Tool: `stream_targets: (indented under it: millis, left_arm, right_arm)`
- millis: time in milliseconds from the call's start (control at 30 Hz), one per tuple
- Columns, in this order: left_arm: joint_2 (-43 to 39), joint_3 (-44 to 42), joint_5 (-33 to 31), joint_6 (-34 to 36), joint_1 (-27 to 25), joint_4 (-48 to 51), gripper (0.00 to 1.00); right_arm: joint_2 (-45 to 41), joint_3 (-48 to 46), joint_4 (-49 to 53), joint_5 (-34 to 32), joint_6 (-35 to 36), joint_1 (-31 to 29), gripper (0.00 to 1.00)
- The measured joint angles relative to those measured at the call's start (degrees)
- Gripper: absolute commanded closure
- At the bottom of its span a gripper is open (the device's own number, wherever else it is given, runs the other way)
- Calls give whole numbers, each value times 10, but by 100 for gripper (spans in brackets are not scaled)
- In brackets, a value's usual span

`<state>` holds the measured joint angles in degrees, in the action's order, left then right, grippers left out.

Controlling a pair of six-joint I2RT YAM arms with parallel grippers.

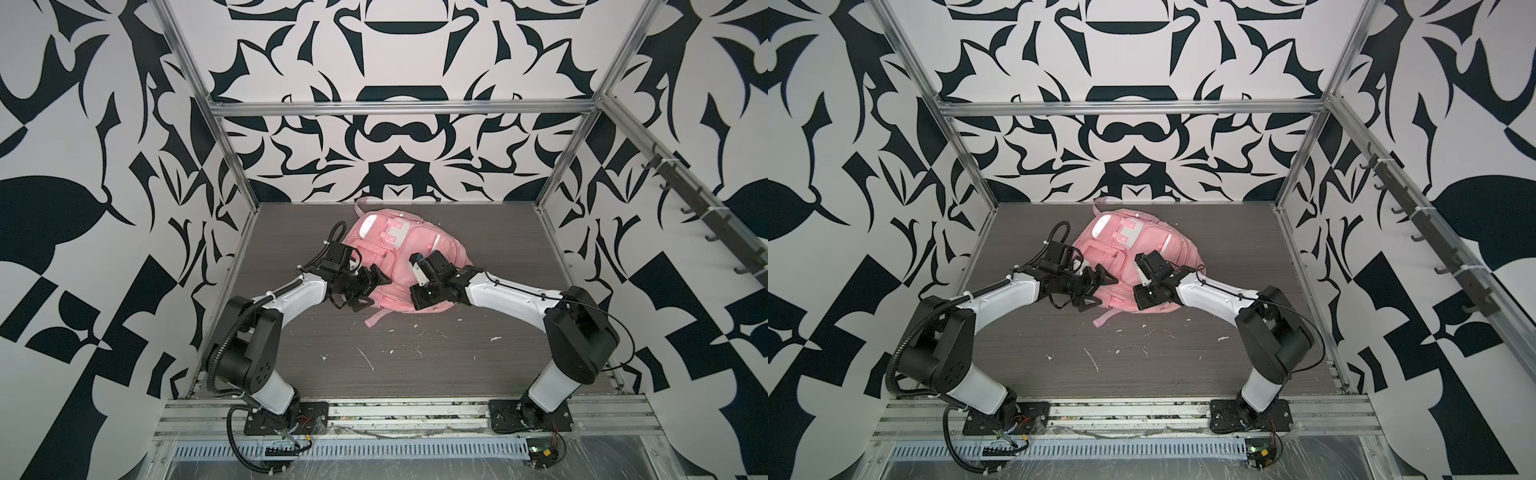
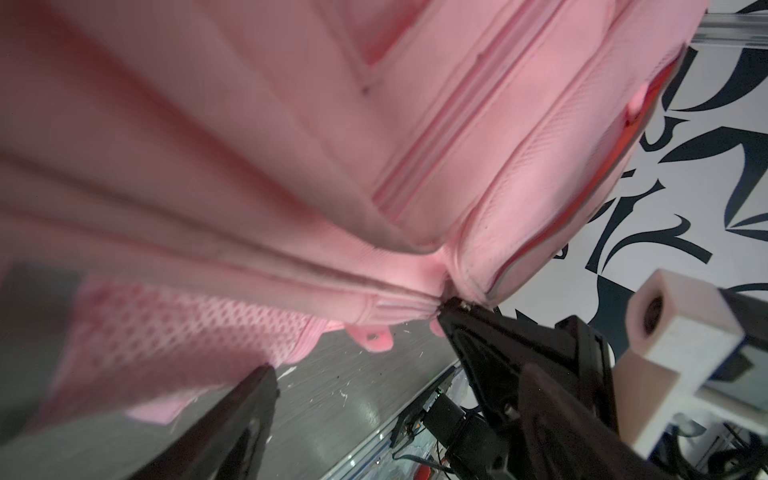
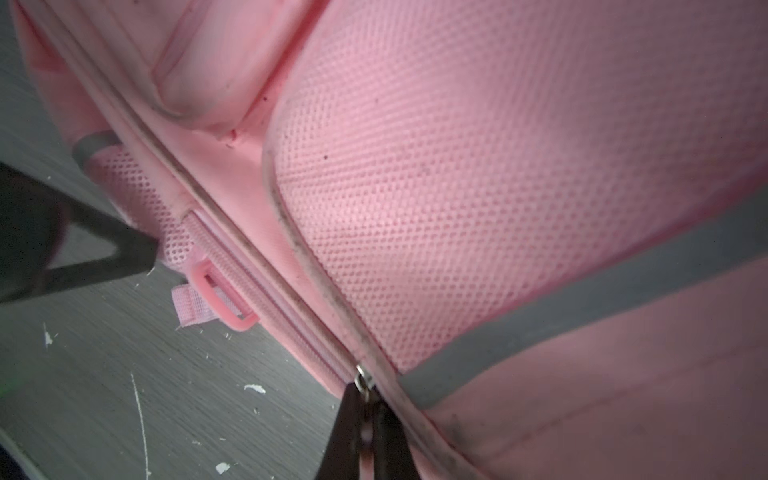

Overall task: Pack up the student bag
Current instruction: 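Pull the zipper along the compartment with the right gripper while the left steadies the bag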

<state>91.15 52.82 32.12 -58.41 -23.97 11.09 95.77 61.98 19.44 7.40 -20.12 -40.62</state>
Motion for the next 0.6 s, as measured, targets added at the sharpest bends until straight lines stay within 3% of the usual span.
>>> stream_targets:
  millis: [433, 533, 600]
  left_arm:
    - [42, -9, -14, -32, 4, -57, 79]
    - [49, -9, -12, -34, 8, -61, 99]
    - [50, -9, -11, -34, 11, -61, 100]
  right_arm:
    - [0, 0, 1, 5, 0, -4, 100]
    - [0, 1, 7, 3, 0, -4, 100]
    - [0, 2, 11, 1, 0, -4, 100]
